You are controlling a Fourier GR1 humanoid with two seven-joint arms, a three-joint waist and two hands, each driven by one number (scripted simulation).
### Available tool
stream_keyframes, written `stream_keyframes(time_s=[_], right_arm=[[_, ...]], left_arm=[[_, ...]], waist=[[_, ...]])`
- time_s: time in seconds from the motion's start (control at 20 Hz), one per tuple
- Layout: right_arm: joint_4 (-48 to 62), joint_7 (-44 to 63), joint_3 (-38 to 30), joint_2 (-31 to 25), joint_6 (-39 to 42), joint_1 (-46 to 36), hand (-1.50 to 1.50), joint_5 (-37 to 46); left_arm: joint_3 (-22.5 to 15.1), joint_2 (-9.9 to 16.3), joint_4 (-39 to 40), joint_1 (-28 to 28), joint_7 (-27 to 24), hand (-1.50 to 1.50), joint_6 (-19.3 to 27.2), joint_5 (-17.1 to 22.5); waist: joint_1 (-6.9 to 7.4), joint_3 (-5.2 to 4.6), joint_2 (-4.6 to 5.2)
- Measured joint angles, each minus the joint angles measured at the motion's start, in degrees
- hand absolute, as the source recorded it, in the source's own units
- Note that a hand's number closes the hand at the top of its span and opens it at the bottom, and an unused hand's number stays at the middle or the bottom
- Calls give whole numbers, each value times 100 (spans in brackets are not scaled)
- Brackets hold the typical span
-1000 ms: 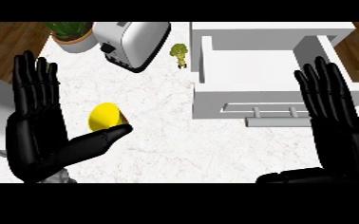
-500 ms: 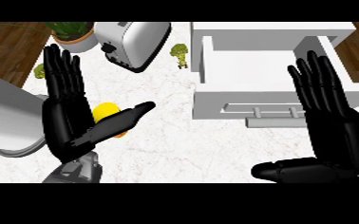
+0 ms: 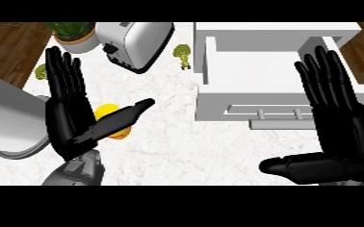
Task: Pick up the cup, place it into the drawer and close the drawer
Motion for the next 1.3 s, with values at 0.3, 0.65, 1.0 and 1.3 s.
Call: stream_keyframes(time_s=[0.3,0.65,1.0,1.3], right_arm=[[33,-161,-34,23,52,85,-150,47],[-16,1,-60,28,-24,-69,-150,93],[-294,403,-81,-19,-63,-139,-150,14],[-165,143,-186,-56,135,19,-150,-99]], left_arm=[[-121,-10,128,51,64,-150,288,-16],[-54,-10,315,460,-205,-150,280,293],[113,-11,681,1066,-971,-150,224,813],[335,11,1068,1363,-1610,-150,30,1260]], waist=[[-2,-2,-2],[2,-2,-1],[4,-3,-1],[5,-3,0]])
